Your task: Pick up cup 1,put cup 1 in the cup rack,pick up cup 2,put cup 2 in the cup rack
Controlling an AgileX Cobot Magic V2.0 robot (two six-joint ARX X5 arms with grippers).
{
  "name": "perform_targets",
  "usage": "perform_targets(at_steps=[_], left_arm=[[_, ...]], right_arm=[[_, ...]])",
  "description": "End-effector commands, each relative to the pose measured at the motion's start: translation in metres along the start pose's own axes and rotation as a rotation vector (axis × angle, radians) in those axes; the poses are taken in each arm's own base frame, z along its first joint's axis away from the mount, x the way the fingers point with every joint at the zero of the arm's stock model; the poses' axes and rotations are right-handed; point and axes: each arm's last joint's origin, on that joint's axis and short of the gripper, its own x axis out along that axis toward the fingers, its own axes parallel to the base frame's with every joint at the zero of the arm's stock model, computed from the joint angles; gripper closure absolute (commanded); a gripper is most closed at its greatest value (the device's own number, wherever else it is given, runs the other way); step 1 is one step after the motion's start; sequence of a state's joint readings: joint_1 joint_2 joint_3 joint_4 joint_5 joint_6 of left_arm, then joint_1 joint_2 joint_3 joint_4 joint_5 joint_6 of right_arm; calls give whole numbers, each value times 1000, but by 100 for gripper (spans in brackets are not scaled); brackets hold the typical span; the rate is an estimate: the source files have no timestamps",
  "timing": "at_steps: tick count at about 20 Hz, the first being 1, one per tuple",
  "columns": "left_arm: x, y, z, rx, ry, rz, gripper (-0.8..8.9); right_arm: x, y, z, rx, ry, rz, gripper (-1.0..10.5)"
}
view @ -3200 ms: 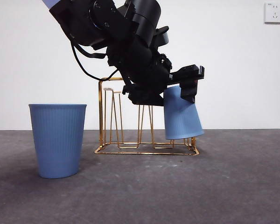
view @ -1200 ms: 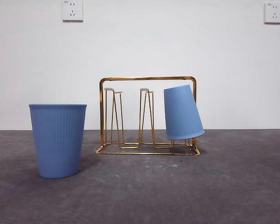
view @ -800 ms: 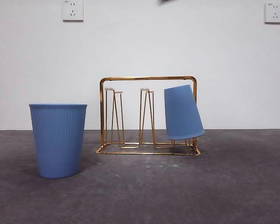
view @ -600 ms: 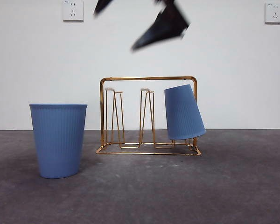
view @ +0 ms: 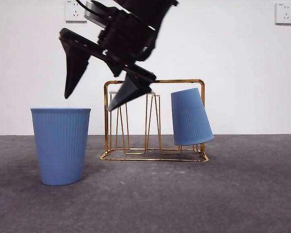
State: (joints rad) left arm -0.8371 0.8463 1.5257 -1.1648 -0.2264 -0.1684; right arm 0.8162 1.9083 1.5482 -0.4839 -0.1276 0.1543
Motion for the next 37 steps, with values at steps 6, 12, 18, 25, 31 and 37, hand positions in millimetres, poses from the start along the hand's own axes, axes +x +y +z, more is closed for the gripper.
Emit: perform_targets(at_steps=[6, 12, 18, 25, 31, 37], left_arm=[[1, 0, -1, 9, -1, 3, 408], [1, 0, 0, 11, -4, 3, 408], [1, -1, 3, 4, -33, -2, 408], [2, -5, 13, -43, -116, -101, 407], [9, -14, 30, -52, -221, -270, 404], [22, -26, 52, -48, -340, -457, 384]], right_arm=[[32, -4, 2, 17, 171, -54, 510], [46, -6, -4, 10, 205, -48, 870], [54, -5, -7, 21, 213, 18, 962], [-1, 3, 4, -42, 208, 17, 962], [-115, 19, 29, -105, -61, -41, 962], [-242, 30, 20, -156, -367, -142, 962]])
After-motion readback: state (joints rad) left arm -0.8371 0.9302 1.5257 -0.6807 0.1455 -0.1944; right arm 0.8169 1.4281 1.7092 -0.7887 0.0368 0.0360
